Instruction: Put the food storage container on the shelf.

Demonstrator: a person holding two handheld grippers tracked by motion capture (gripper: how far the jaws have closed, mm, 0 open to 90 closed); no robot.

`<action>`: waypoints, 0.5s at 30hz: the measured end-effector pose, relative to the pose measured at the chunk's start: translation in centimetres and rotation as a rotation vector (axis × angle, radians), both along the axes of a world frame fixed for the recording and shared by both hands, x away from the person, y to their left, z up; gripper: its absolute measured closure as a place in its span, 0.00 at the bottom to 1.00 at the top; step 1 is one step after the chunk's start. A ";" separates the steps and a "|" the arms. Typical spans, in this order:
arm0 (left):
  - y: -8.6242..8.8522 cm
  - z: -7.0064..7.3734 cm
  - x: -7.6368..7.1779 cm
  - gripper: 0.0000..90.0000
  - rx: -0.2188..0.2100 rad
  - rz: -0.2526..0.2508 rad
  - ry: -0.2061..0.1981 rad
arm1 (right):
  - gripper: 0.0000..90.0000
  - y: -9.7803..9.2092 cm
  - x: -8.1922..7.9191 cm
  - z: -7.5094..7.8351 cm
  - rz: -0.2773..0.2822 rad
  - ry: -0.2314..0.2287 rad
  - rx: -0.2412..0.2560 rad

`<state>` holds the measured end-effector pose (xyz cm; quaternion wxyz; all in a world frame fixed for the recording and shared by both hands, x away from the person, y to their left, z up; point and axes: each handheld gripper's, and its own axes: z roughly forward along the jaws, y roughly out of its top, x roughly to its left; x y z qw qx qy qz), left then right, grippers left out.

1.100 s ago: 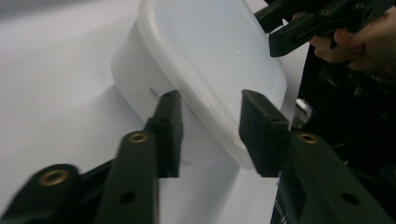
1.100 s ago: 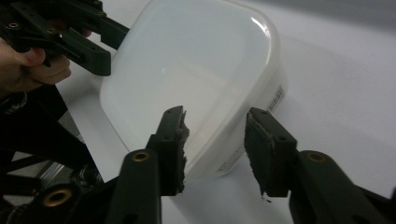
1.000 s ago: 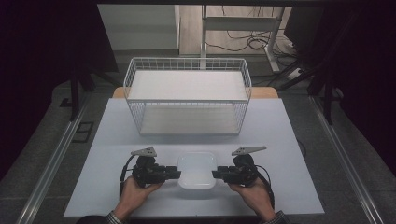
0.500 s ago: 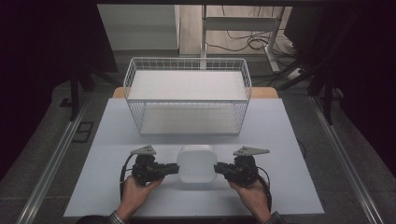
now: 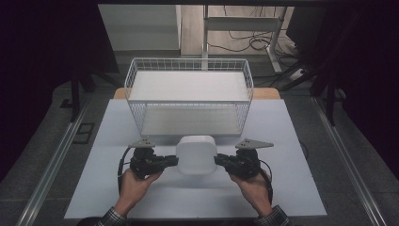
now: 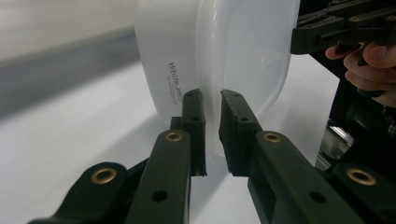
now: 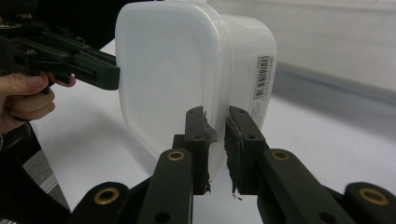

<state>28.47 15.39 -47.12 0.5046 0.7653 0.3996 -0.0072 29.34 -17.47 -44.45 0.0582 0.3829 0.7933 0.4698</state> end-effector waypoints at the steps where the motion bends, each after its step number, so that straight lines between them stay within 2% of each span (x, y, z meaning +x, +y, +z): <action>1: 0.1 0.3 0.2 0.90 0.002 0.004 -0.006 | 0.87 0.1 0.1 0.2 0.000 -0.005 0.002; 10: 0.7 2.8 1.3 0.90 -0.005 0.029 -0.041 | 0.87 0.9 1.4 2.6 -0.002 -0.064 0.003; 15: 1.1 4.6 2.0 0.90 -0.010 0.041 -0.062 | 0.87 1.2 2.2 4.1 0.001 -0.092 0.024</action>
